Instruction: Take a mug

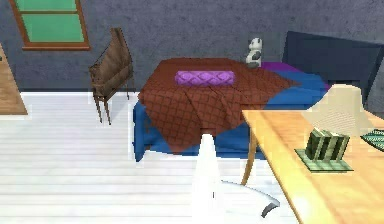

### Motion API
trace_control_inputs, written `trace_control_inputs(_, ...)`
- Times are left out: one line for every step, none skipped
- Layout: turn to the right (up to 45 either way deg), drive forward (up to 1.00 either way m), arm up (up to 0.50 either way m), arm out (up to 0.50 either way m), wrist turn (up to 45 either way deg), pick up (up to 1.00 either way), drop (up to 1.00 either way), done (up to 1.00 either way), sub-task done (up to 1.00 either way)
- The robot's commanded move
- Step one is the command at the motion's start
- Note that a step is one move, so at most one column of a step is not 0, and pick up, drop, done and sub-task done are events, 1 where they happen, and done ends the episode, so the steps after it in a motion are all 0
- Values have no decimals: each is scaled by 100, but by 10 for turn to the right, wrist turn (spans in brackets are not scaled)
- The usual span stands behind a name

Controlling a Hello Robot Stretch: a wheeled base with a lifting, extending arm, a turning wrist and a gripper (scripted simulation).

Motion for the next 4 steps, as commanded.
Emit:
trace_control_inputs(0,0,0,0,330,0,0,0,0)
trace_control_inputs(0,0,-30,0,0,0,0,0,0)
trace_control_inputs(0,0,0,0,0,100,0,0,0)
trace_control_inputs(0,0,10,0,0,0,0,0,0)
